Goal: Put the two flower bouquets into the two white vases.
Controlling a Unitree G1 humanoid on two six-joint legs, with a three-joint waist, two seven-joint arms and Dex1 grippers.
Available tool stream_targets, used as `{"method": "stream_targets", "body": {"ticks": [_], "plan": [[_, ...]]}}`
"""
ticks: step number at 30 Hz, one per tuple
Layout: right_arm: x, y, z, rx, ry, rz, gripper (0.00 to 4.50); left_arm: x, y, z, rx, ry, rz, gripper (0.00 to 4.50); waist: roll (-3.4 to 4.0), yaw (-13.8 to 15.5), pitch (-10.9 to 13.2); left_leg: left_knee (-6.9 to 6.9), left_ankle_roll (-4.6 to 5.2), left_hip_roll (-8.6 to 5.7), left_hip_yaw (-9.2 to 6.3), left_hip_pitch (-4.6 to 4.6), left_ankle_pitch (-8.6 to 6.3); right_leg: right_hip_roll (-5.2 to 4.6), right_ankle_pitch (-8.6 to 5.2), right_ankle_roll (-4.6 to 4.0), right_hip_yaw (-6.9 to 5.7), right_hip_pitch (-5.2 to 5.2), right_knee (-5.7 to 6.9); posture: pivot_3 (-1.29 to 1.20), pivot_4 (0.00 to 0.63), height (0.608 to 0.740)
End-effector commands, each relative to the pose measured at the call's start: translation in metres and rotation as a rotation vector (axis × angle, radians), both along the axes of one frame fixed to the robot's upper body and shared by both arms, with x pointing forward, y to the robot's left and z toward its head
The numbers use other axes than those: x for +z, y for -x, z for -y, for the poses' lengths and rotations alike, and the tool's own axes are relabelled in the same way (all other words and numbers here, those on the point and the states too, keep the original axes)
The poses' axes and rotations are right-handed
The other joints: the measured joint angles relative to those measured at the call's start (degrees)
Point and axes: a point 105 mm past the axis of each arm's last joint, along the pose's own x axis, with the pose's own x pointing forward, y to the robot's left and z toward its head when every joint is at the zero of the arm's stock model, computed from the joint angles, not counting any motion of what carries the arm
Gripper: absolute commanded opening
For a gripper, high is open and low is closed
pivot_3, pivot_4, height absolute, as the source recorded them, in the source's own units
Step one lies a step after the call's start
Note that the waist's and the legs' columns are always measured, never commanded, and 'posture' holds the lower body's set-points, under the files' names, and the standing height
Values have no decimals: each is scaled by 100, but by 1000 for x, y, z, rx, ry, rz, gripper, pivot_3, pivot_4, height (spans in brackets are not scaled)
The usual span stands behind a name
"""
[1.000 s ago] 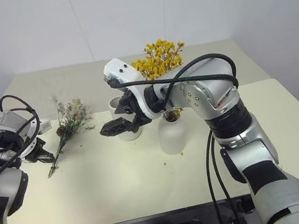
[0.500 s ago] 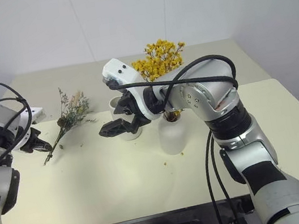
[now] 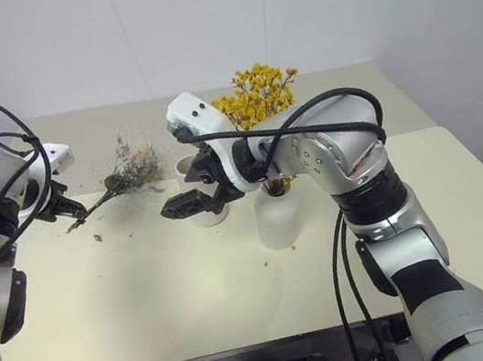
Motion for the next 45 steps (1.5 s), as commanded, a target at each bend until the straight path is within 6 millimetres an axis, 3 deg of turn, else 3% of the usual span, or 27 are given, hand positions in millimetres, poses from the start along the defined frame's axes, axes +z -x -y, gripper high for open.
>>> {"method": "stream_targets", "body": {"ticks": [1,5,10,18,22,26,38,45], "plan": [[13,1,3,4,-49,50,4500,14,2,0,1,28,32,22,0,0,0,0,0,0,0,0,0,0,0,0,0,0,0,0,150,740],[13,2,3,6,-50,50,4500,-3,8,-4,-1,38,-30,22,0,-5,0,0,0,0,0,0,0,0,0,0,0,0,0,0,150,740],[11,3,3,12,-48,55,4500,-45,18,-7,-14,11,-143,22,0,-11,0,-1,0,1,1,5,0,1,0,-1,2,1,4,0,150,740],[11,4,4,19,-42,71,4500,-72,22,-6,-31,3,-155,22,-1,16,-1,4,-3,-2,-1,6,2,-2,2,-2,2,2,2,0,150,740],[10,4,4,21,-40,72,4500,-70,22,-6,-53,-14,-135,894,-1,15,-1,5,-6,-2,0,12,4,-1,2,-2,3,3,-1,0,150,740],[10,4,5,20,-38,71,4500,-56,20,-5,-14,9,-116,2043,-1,11,-1,9,-12,-2,-1,16,9,1,2,-4,4,3,3,0,150,740],[9,3,4,18,-38,69,4500,-49,18,-9,22,5,-125,2043,-1,6,-1,10,-13,-2,-3,12,10,1,3,-5,3,2,0,0,150,740],[8,4,4,15,-38,66,4500,-66,19,-14,29,-5,-169,2043,-1,10,-1,11,-13,-2,-3,11,10,0,3,-5,2,2,0,0,150,740]]}}
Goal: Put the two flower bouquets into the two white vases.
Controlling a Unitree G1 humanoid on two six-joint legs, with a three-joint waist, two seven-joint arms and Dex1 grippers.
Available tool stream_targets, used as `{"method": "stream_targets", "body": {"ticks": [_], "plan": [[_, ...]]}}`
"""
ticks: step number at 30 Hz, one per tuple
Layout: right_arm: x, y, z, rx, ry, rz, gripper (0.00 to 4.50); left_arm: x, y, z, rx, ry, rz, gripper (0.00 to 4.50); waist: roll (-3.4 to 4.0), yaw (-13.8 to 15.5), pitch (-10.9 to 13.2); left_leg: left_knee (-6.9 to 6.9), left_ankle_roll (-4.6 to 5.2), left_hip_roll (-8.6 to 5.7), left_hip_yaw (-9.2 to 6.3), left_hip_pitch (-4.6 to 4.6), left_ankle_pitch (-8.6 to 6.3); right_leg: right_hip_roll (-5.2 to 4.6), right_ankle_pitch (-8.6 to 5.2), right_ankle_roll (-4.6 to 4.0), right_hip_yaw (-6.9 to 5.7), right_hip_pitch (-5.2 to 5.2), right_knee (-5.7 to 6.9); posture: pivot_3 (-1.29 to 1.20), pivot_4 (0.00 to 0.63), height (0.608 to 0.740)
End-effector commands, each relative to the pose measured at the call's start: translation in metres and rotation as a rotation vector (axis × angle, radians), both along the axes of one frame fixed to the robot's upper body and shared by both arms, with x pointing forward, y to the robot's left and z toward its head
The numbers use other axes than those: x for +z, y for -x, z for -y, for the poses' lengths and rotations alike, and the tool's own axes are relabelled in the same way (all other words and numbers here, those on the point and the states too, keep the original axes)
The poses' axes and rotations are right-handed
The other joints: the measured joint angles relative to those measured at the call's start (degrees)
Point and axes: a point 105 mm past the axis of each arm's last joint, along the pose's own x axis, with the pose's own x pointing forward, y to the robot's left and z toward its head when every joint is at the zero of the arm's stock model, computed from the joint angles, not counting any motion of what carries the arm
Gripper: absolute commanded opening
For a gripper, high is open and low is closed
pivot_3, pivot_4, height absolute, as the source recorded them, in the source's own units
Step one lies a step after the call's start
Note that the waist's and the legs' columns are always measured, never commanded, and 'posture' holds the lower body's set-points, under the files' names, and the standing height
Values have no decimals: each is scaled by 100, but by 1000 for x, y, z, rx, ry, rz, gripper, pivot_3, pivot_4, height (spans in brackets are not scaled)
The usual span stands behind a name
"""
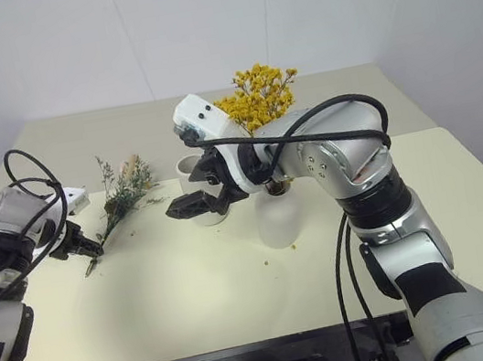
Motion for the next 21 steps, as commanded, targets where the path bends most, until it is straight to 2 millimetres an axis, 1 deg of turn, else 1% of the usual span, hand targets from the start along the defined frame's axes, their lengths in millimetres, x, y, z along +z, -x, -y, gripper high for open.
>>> {"method": "stream_targets", "body": {"ticks": [1,9,12,14,15,17,21], "plan": [[11,4,0,15,-33,49,4500,4,-3,-3,1,-14,13,2043,0,0,0,0,0,0,0,0,0,0,0,0,0,0,0,0,150,740],[10,4,1,10,-28,47,4500,-4,-5,-1,-5,-13,-5,2043,-1,1,-1,1,0,-1,0,3,0,0,0,0,0,0,3,0,150,740],[10,4,1,7,-26,47,4500,-7,-5,-1,-7,-7,-14,1480,-1,1,-1,1,0,-1,0,6,0,0,0,0,1,1,5,0,150,740],[10,4,1,6,-26,47,4500,-8,-6,-1,13,-6,-12,915,-1,1,-1,1,0,-1,0,6,0,0,0,0,1,1,5,0,150,740],[10,4,1,6,-26,47,4500,-8,-6,-1,1,-9,-12,549,-1,-1,-1,1,0,-1,0,6,0,0,0,0,1,1,5,0,150,740],[10,4,1,5,-26,47,4500,-6,-6,0,-3,3,-11,40,-1,-6,-1,1,0,-1,0,7,0,0,0,0,2,1,6,0,150,740],[10,3,2,3,-27,49,4500,-3,-7,0,-15,4,-4,40,-2,-1,-1,1,0,0,0,8,0,1,0,0,2,1,7,0,150,740]]}}
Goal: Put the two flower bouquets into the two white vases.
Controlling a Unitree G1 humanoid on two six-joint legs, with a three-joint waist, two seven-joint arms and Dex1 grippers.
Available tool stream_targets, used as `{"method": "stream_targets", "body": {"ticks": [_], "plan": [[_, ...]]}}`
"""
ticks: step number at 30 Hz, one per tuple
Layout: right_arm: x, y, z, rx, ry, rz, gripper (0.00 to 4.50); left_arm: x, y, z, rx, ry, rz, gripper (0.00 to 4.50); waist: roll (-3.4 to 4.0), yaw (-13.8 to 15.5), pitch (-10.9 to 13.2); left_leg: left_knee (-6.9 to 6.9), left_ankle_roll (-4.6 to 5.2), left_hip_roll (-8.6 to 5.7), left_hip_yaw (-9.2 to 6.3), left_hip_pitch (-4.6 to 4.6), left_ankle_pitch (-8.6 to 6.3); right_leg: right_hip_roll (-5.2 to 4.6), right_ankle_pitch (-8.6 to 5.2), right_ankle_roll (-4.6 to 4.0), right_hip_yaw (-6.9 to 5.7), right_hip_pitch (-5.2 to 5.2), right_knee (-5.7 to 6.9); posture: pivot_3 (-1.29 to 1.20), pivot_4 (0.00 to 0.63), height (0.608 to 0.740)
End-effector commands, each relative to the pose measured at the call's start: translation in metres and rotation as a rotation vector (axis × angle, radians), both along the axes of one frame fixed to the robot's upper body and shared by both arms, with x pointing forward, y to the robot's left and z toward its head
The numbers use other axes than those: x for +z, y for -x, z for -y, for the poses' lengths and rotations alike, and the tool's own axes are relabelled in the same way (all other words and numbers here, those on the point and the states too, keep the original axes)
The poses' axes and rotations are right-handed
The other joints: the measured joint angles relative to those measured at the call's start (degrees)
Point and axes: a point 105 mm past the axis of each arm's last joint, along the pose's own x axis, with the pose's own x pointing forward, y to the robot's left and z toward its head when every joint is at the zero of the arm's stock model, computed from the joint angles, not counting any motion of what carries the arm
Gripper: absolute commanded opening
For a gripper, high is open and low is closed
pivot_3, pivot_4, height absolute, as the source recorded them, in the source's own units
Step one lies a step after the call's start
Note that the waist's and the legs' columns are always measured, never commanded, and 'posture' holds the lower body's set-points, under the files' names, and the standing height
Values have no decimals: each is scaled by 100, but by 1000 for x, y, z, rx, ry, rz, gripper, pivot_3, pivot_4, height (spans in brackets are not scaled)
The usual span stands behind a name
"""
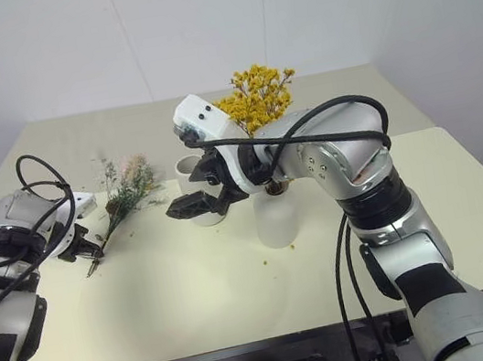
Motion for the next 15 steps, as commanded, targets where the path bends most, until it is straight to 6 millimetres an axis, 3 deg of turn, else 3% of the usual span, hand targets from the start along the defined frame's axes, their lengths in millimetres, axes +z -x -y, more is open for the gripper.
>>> {"method": "stream_targets", "body": {"ticks": [1,5,10,15], "plan": [[11,3,2,4,-27,46,4500,8,-2,-3,-1,-16,17,40,0,1,0,0,0,0,0,0,0,0,0,0,0,0,0,0,150,740],[11,2,2,3,-29,45,4500,28,-9,-1,4,-15,97,40,0,2,0,0,0,0,0,-3,0,0,0,0,0,0,-2,0,150,740],[11,2,2,3,-31,43,4500,68,-18,7,0,5,218,40,-1,4,0,0,0,0,-3,-13,0,-1,0,0,-3,-2,-7,0,150,740],[11,2,3,3,-36,42,4500,90,-19,15,-29,10,290,40,-1,-7,0,-8,0,-1,-1,-14,0,-2,1,2,-2,-2,-6,0,150,740]]}}
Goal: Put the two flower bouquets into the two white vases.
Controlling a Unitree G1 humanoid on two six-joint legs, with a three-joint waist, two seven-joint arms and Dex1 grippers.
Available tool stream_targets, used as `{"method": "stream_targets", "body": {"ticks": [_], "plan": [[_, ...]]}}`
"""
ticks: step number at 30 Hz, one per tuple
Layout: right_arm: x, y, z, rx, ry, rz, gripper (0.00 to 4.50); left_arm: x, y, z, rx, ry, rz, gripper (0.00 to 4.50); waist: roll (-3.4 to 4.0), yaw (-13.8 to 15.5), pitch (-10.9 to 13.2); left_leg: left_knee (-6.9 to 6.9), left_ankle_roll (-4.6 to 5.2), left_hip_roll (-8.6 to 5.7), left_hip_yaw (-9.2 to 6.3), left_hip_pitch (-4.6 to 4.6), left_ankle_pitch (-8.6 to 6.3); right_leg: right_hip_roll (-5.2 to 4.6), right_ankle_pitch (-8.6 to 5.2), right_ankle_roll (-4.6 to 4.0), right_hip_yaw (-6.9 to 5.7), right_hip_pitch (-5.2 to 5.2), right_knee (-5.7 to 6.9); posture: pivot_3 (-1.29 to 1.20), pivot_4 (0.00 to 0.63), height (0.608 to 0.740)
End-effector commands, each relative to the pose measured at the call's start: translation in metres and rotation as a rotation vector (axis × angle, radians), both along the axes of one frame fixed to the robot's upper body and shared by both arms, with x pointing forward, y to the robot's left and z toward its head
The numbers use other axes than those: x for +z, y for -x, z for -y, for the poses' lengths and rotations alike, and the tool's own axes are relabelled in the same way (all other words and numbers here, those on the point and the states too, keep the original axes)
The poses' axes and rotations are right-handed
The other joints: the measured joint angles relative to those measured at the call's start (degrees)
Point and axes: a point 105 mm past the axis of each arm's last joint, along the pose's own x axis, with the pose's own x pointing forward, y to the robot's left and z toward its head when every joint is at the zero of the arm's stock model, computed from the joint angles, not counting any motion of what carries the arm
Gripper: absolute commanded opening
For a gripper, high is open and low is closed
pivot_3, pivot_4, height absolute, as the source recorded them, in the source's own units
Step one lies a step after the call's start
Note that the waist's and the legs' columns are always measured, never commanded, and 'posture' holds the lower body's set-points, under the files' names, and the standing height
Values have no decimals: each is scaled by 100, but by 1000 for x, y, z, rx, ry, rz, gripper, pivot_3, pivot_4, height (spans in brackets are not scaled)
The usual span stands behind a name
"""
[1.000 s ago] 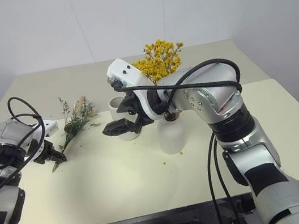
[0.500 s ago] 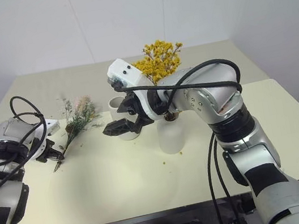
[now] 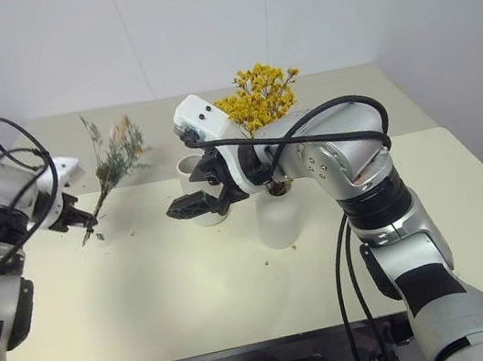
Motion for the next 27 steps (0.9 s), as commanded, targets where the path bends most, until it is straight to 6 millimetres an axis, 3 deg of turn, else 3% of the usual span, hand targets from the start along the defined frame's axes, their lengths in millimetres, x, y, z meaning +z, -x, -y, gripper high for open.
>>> {"method": "stream_targets", "body": {"ticks": [1,12,17,22,27], "plan": [[12,2,3,3,-39,43,4500,24,-1,6,-17,26,84,40,0,1,0,-1,0,1,-1,0,0,1,0,0,-1,0,0,0,150,740],[18,5,11,-7,-38,55,4500,42,-5,28,-162,247,373,40,0,5,0,3,0,2,-1,4,0,1,1,-2,0,-3,-2,0,150,740],[24,4,17,-32,-44,72,4500,61,-2,39,-339,377,694,40,0,18,0,7,-3,1,0,5,2,-3,3,-5,1,-1,-3,0,150,740],[28,5,20,-48,-57,82,4500,57,8,57,-553,387,789,40,-1,22,-1,7,-8,1,2,8,5,-3,7,-10,2,-1,-1,0,150,740],[32,7,21,-63,-74,96,4500,65,1,80,-667,442,912,40,-3,82,-2,10,-12,0,1,10,8,-3,11,-9,-1,5,-4,0,150,740]]}}
